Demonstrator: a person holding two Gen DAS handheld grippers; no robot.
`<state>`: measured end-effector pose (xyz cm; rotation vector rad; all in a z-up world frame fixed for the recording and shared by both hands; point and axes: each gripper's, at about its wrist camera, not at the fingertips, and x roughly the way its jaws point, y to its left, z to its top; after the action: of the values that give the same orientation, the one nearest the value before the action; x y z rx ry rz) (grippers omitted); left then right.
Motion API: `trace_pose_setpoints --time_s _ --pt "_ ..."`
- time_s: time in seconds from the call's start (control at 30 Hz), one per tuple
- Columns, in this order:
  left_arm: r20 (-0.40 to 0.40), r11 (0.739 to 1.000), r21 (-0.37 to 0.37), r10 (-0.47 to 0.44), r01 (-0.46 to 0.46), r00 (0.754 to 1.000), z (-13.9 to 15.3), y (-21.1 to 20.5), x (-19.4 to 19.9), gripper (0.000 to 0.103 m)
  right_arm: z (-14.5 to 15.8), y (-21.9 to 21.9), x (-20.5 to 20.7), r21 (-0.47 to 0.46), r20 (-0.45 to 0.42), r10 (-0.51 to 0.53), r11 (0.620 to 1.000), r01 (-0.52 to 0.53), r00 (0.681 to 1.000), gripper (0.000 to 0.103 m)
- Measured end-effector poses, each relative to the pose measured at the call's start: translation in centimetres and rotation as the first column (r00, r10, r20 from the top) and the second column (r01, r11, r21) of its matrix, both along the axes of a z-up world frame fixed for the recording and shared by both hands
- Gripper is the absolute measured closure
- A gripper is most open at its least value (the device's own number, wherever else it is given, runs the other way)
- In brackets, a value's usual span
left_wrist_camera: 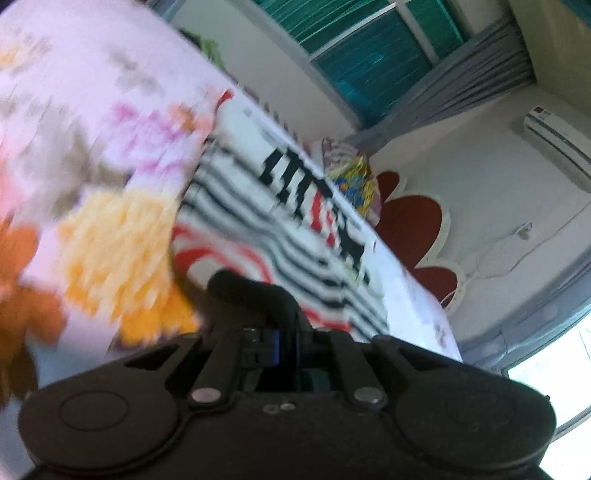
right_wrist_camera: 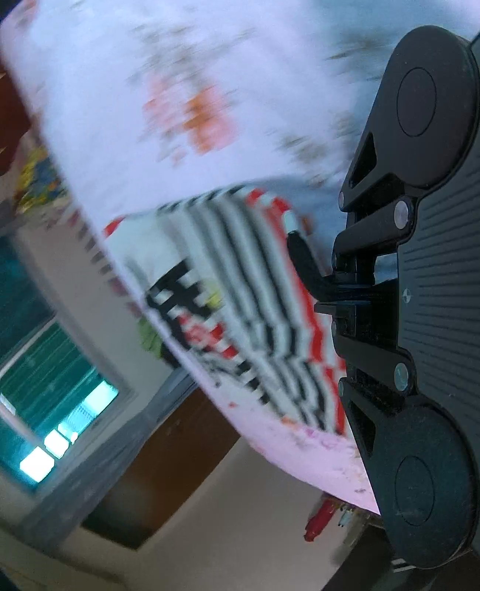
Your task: Fold small clothes
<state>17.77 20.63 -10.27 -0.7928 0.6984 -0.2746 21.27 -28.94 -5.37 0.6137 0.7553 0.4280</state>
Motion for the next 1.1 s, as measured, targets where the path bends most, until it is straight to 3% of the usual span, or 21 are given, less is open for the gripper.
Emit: trace_pose_setpoints --time_s 0.13,0.3,0.53,0.7,0.8,0.87,0.93,1.0,1.1 --pt "0.035 0.999 0.036 0.026 -0.027 0.999 2.5 0.0 4.2 0.097 2.6 0.6 4.1 0.007 0.062 -0.009 1.000 0.009 0.998 0.098" --pt "0.053 0.996 0.065 0.054 -0.057 0.997 4.3 0.5 12.4 0.097 3.5 0.8 13.2 0.049 0.052 -0.043 0.998 0.041 0.998 0.098" --pt "-0.004 0.990 0.124 0.072 -0.071 0.997 2.9 0.6 24.9 0.097 1.3 0.1 26.0 0.118 -0.027 -0.046 0.992 0.048 0.999 0.098" --pt "-0.082 0.986 0.160 0.054 -0.040 0.995 0.6 1.0 31.7 0.096 -2.8 -0.2 33.8 0.164 -0.115 -0.040 0.985 0.058 0.993 0.098" --pt "-0.069 0.985 0.160 0.070 -0.059 0.995 -0.8 1.5 34.0 0.079 -4.4 0.1 36.7 0.082 -0.094 -0.045 0.995 0.053 0.995 0.098" --pt "0.003 0.975 0.163 0.153 -0.152 0.988 -0.4 2.4 33.8 0.030 -4.5 0.2 37.5 0.017 -0.047 -0.051 0.999 0.052 0.998 0.086" --pt "0.060 0.966 0.193 0.163 -0.172 0.985 0.3 2.9 33.4 0.028 -3.8 0.1 37.1 -0.043 0.025 -0.073 0.996 0.074 0.997 0.045" --pt "0.058 0.957 0.262 0.113 -0.124 0.992 0.6 2.7 33.4 0.028 -3.1 -0.5 36.0 -0.055 0.114 -0.070 0.995 0.077 0.991 0.029" --pt "0.021 0.914 0.405 0.000 -0.009 1.000 0.3 1.4 34.1 0.035 -2.4 -0.7 35.6 -0.133 0.151 -0.018 0.990 0.038 0.988 0.029"
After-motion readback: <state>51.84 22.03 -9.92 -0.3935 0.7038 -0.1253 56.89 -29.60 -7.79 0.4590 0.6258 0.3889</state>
